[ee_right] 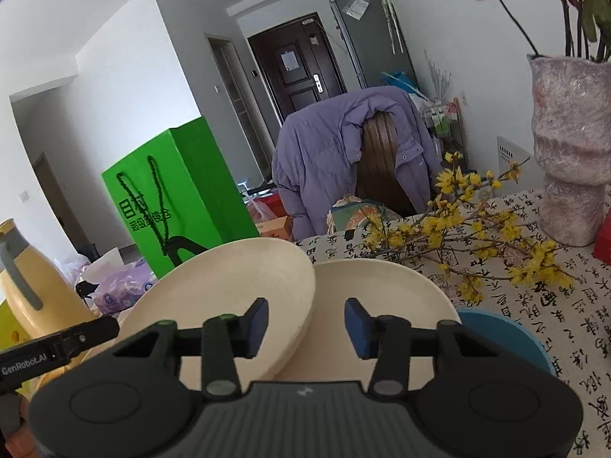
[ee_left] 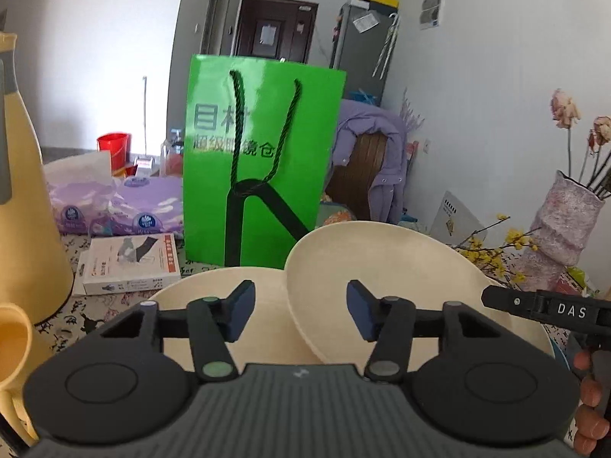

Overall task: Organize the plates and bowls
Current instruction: 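Move both grippers toward the cream plate resting on the blue bowls, then close the left gripper on the cream plate rim while the right gripper grips it too, then lift the cream plate off the bowl and carry it toward the pink suitcase, then lower the cream plate onto the tablecloth and open both grippers, then move both grippers back to the next cream plate on a blue bowl, then close the left gripper on the plate rim while the right gripper grips it too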

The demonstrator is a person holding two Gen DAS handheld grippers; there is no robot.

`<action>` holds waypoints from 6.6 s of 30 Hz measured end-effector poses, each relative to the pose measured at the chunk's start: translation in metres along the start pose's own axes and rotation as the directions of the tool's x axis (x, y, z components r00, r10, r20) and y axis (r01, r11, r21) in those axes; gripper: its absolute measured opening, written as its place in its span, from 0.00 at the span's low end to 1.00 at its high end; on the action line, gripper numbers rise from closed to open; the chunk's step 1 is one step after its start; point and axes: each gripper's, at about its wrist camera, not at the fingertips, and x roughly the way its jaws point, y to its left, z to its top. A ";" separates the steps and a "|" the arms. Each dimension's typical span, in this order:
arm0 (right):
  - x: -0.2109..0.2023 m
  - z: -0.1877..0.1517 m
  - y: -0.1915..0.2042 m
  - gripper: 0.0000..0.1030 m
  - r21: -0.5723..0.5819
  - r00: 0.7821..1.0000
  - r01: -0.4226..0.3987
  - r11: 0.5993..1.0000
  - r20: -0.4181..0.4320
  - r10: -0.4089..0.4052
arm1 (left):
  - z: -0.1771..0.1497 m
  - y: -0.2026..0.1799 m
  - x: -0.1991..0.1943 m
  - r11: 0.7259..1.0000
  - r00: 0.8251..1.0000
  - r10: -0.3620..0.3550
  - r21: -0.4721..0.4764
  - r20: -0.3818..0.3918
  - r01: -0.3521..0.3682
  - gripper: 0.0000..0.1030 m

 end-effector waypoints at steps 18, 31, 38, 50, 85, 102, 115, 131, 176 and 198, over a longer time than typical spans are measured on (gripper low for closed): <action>0.013 0.005 0.001 0.08 0.034 1.000 -0.002 0.999 -0.024 0.003 | 0.003 0.005 0.005 0.997 0.993 -0.006 -0.078 -0.121 -0.004 0.09; -0.136 -0.054 0.023 0.09 -0.053 0.997 -0.029 0.998 0.070 0.032 | -0.059 -0.021 -0.148 0.998 1.000 -0.001 -0.057 -0.006 0.000 0.09; -0.220 -0.116 0.029 0.09 -0.120 0.992 -0.027 0.992 0.116 0.041 | -0.125 -0.030 -0.225 0.998 1.000 -0.006 -0.067 0.021 0.008 0.09; -0.305 -0.231 0.036 0.10 -0.207 0.995 0.004 0.978 0.097 0.016 | -0.239 -0.021 -0.301 0.996 1.000 0.005 -0.094 0.006 -0.004 0.09; -0.290 -0.240 -0.089 0.13 -0.119 0.976 0.218 0.969 0.026 -0.217 | -0.267 -0.142 -0.204 0.993 0.980 -0.113 0.004 -0.161 0.115 0.10; -0.270 -0.231 -0.151 0.16 -0.087 0.962 0.272 0.958 -0.006 -0.274 | -0.275 -0.185 -0.172 0.985 0.974 -0.126 0.089 -0.191 0.145 0.11; -0.290 -0.232 -0.136 0.44 -0.125 0.960 0.280 0.952 0.053 -0.275 | -0.276 -0.175 -0.214 0.974 0.982 -0.159 0.149 -0.098 0.173 0.52; -0.377 -0.326 -0.015 0.91 -0.275 0.986 0.063 0.959 0.164 -0.018 | -0.340 -0.076 -0.357 0.985 0.988 0.120 0.111 0.095 -0.131 1.00; -0.162 -0.170 0.093 0.92 -0.080 0.988 -0.078 0.994 0.124 0.088 | -0.108 0.061 -0.177 0.991 0.986 0.030 0.121 0.163 -0.050 0.97; 0.014 -0.122 0.116 0.36 0.153 1.000 -0.004 0.988 0.018 0.001 | -0.038 0.114 -0.006 0.999 0.999 0.025 0.023 -0.034 -0.024 0.21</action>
